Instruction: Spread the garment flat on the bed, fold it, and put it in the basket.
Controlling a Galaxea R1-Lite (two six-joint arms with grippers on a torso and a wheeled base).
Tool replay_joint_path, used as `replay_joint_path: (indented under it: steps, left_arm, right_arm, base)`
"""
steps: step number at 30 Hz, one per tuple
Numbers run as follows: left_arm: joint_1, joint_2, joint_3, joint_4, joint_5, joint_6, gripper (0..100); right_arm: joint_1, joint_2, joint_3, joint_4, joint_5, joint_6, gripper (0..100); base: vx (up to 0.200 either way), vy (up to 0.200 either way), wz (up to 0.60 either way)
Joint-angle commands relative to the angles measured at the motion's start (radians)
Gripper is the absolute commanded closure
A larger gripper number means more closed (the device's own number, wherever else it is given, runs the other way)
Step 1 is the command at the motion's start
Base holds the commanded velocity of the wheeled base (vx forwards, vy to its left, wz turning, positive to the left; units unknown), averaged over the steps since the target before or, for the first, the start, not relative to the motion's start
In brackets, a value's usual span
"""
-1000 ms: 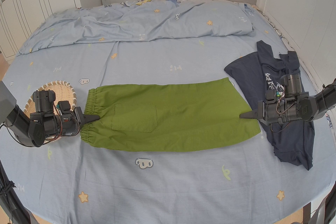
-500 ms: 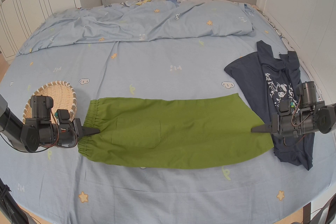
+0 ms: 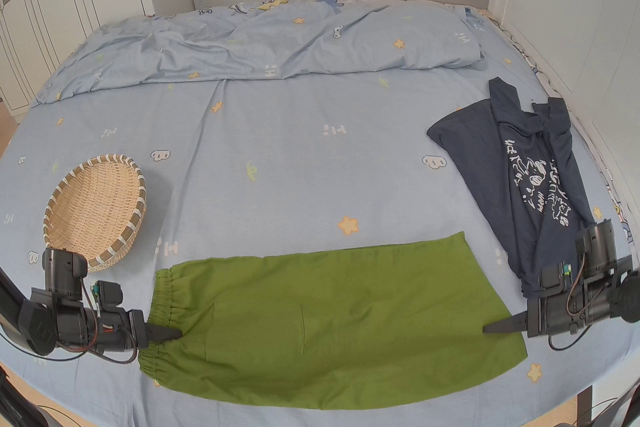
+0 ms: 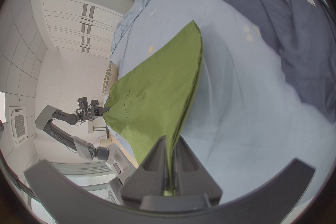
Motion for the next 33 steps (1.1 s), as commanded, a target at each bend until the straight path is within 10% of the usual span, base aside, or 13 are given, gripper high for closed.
replay_joint_path:
  steps: [1,19,20,33]
  left_arm:
    - [0.018,-0.049,0.123,-0.013,0.003,0.067,100]
    - [0.109,0.029,0.206,-0.061,0.003,0.217,100]
    - [0.11,0.031,0.204,-0.061,0.003,0.217,100]
    - [0.175,-0.135,0.175,-0.027,0.044,0.214,100]
  right_arm:
    - [0.024,-0.038,0.125,-0.047,0.0,0.001,100]
    - [0.047,0.071,0.224,-0.257,0.003,0.001,100]
    - [0.05,0.074,0.227,-0.264,0.003,0.001,0]
    - [0.016,0.118,0.229,-0.353,0.008,0.007,0]
  base:
    - [0.0,0.0,0.0]
    - [0.0,0.0,0.0]
    - [0.0,0.0,0.0]
    - [0.0,0.0,0.0]
